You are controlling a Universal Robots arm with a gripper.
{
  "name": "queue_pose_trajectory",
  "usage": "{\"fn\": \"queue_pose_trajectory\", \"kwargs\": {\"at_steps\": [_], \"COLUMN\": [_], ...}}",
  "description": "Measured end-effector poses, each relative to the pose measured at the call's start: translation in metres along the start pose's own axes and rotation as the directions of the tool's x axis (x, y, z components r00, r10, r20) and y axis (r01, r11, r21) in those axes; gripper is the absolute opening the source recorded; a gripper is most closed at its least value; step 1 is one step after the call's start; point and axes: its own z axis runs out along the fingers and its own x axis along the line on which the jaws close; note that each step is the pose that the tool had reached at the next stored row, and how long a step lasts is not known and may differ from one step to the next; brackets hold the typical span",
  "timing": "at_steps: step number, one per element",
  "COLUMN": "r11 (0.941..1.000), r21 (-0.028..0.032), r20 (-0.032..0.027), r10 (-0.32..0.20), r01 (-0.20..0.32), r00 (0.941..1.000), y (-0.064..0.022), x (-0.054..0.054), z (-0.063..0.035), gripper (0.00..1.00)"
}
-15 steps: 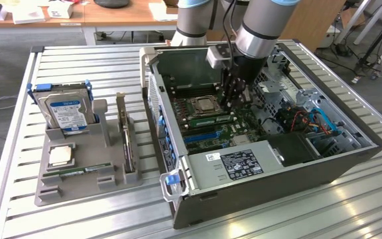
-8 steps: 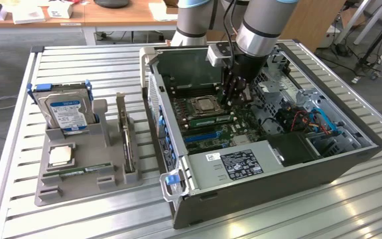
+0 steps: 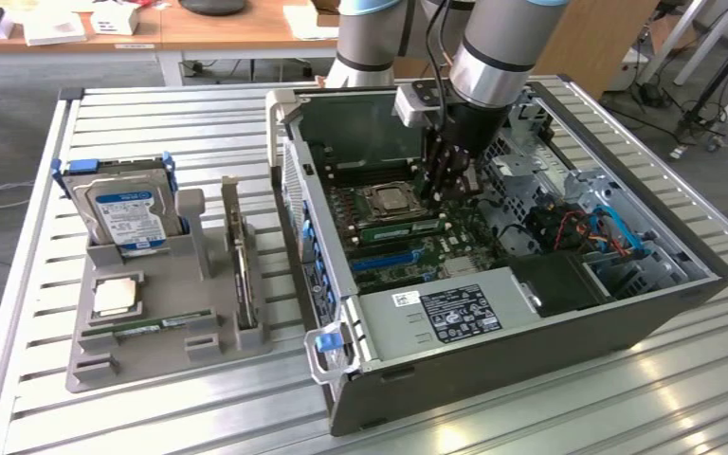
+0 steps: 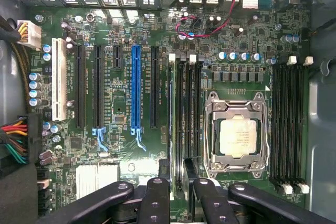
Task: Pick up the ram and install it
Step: 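Press down the ram until it locks into place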
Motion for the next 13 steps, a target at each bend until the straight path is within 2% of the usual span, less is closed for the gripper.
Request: {"fn": "queue_pose_trajectory", "kwargs": {"at_steps": [5,6,7,8,9,13], "r11": [1.0000,1.0000,1.0000,1.0000,1.0000,1.0000], "r21": [0.0000,0.0000,0.0000,0.0000,0.0000,0.0000], "r20": [0.0000,0.0000,0.0000,0.0000,0.0000,0.0000], "r10": [0.000,0.000,0.000,0.000,0.000,0.000], "r01": [0.000,0.000,0.000,0.000,0.000,0.000], "r00": [1.0000,1.0000,1.0000,1.0000,1.0000,1.0000], "y": [0.0000,0.0000,0.0000,0.0000,0.0000,0.0000], "x": [0.0000,0.0000,0.0000,0.0000,0.0000,0.0000], "z": [0.0000,0.0000,0.0000,0.0000,0.0000,0.0000], "gripper": [0.25,0.24,0.17,0.17,0.11,0.11]}}
